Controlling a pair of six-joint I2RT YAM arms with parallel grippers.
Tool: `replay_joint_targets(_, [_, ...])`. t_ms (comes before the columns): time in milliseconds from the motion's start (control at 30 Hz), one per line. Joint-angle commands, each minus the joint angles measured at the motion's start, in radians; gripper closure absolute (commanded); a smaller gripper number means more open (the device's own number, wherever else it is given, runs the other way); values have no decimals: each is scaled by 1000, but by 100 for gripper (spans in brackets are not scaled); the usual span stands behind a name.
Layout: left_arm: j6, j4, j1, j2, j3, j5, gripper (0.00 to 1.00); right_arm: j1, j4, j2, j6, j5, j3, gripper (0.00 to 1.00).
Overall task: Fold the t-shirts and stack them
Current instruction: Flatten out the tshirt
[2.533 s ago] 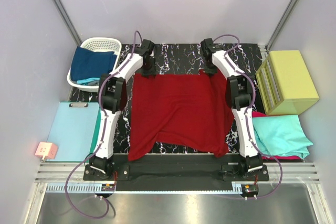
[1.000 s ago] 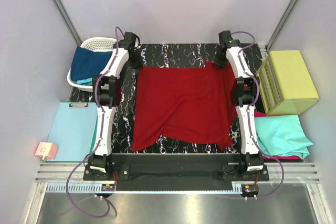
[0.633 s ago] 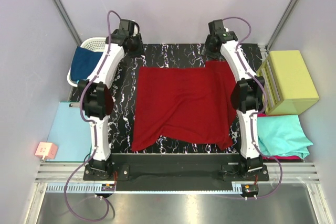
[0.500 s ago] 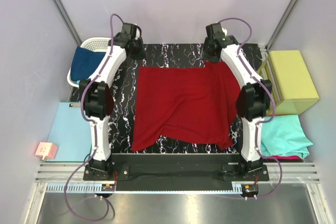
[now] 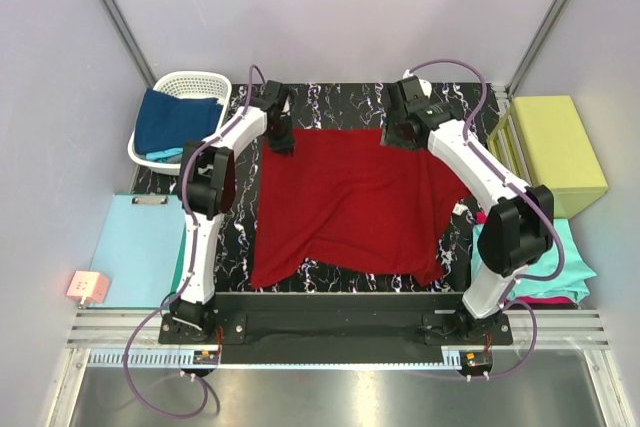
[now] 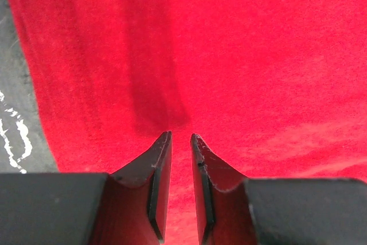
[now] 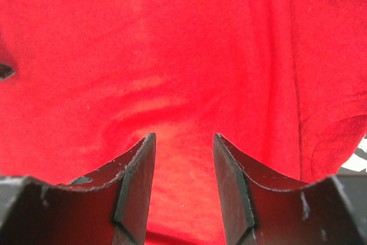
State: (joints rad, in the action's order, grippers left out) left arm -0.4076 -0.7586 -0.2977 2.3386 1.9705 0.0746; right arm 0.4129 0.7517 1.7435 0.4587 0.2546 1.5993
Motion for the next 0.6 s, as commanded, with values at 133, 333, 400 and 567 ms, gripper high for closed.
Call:
replay_joint_targets(133, [12,28,-15,59,39,-30,77,52,1,-171,57,6,-130,49])
replay_joint_targets(333, [36,-57,-12,169,154,-102,65,53,34,-304,66,-32,-246,48])
replay_joint_targets(400, [39,-74,-6,195,204,-125,62,53,50,-337,66,-40,-268,48])
replay_joint_targets(567, [29,-166,37,287,375,-124,59,53,103,-424,63,-32,-305,48])
